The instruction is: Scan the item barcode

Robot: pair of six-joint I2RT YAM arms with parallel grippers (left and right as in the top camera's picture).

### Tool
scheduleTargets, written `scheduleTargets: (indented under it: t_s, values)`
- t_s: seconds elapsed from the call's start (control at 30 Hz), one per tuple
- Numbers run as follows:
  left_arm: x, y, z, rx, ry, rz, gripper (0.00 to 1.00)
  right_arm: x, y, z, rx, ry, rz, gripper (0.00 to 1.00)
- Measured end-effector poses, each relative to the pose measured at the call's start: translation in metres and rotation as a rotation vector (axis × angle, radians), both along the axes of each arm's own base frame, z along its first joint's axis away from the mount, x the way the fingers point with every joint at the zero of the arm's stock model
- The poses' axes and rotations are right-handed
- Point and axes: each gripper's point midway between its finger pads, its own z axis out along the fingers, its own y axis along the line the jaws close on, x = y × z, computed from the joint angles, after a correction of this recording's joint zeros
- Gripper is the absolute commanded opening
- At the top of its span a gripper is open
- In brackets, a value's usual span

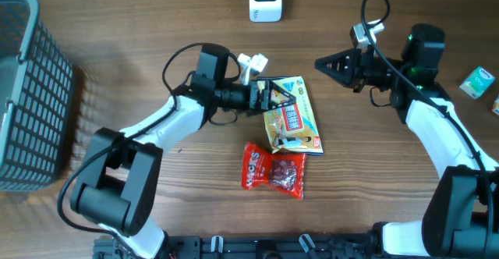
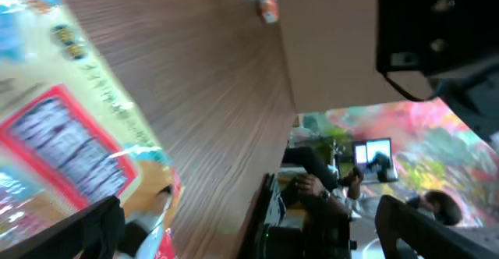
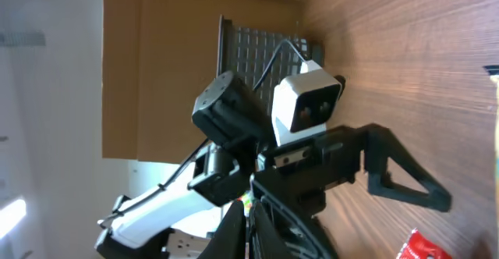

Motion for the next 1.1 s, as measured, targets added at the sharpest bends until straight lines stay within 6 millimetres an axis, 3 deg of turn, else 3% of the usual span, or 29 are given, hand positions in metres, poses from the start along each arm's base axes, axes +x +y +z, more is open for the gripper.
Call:
scheduleTargets:
  t_s: [0.07,0.2,0.27,0.37,0.5,0.53,0.63,0.7,0.77,0.8,0.93,1.1]
  values:
    - [-0.006,-0.008,0.003,-0.010,0.001,-0.020,1.00,0.002,0.000,0.006,0.001,-0.042,0.002,0.08]
    - [-0.008,-0.004,-0.006,0.024,0.063,-0.003,1.00,0.003,0.000,0.009,-0.015,-0.133,0.006,0.29]
    - [-0.002,0.007,-0.010,0.040,0.100,0.034,1.00,0.002,0.000,0.006,-0.024,-0.150,0.006,0.50]
    - [0.017,0.047,-0.022,0.079,0.201,0.149,1.00,0.005,-0.002,-0.009,-0.061,-0.122,-0.031,0.63]
    - [0.026,0.105,-0.017,0.167,0.271,0.325,1.00,0.014,-0.012,-0.048,-0.206,-0.018,-0.151,0.72]
    - [0.025,0.113,-0.016,0.208,0.275,0.363,1.00,0.020,-0.020,-0.064,-0.295,-0.010,-0.209,0.73]
    - [0.015,0.126,-0.026,0.363,0.302,0.450,1.00,0.009,-0.041,-0.111,-0.515,0.123,-0.278,0.73]
    - [0.013,0.123,-0.038,0.431,0.297,0.463,1.00,0.000,-0.057,-0.136,-0.663,0.173,-0.304,0.70]
    - [0.015,0.112,-0.047,0.466,0.272,0.462,0.99,-0.005,-0.076,-0.153,-0.805,0.188,-0.328,0.55]
    - [0.017,0.100,-0.054,0.480,0.256,0.457,0.96,-0.007,-0.082,-0.159,-0.854,0.195,-0.335,0.52]
    - [0.017,0.071,-0.082,0.514,0.253,0.437,0.92,-0.011,-0.093,-0.169,-0.968,0.195,-0.339,0.58]
    - [0.025,0.046,-0.095,0.485,0.215,0.434,0.94,-0.013,-0.089,-0.171,-0.997,0.185,-0.325,0.61]
